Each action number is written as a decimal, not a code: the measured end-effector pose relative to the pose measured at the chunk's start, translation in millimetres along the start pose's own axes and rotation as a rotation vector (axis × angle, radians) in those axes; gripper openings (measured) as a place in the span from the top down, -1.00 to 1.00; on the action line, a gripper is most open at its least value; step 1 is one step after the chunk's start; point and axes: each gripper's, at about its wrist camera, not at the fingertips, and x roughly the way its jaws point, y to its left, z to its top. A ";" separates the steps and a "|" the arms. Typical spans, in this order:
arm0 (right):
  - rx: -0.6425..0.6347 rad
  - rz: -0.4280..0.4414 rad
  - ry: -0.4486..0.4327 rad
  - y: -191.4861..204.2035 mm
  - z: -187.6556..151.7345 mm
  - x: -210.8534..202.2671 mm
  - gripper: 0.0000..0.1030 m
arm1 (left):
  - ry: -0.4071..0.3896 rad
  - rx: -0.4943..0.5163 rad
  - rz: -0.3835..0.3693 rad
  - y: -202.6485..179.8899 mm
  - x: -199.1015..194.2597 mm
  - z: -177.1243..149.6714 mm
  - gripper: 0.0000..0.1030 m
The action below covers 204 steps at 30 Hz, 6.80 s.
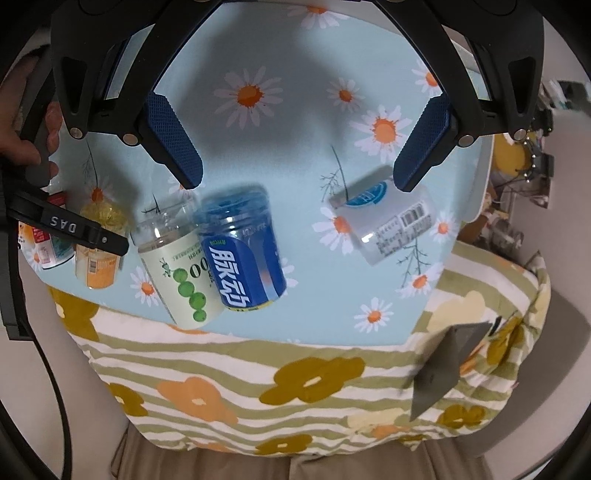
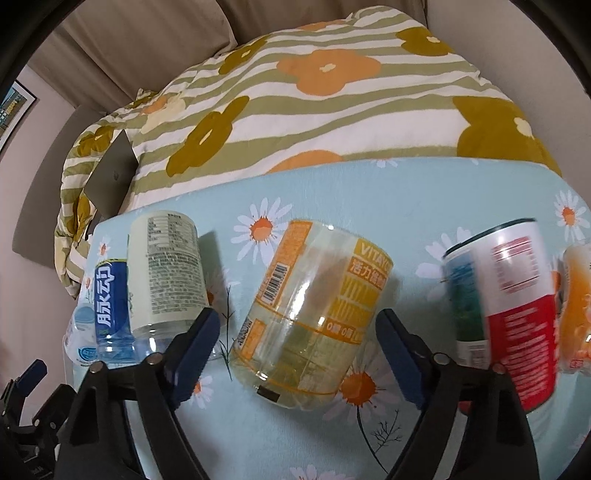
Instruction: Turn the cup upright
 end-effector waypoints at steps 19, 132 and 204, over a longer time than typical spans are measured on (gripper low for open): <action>-0.016 0.014 -0.051 9.9 -10.5 -20.6 -0.19 | -0.039 0.032 -0.034 5.2 -18.0 -6.1 -1.00; -0.136 0.045 -0.222 -83.9 -107.1 -147.1 -0.99 | 0.040 0.064 -0.306 -95.4 -24.3 -50.3 -0.23; -0.161 -0.076 -0.331 -13.1 -176.4 -203.0 -0.99 | -0.228 0.130 -0.184 -49.2 -98.0 -129.0 -1.00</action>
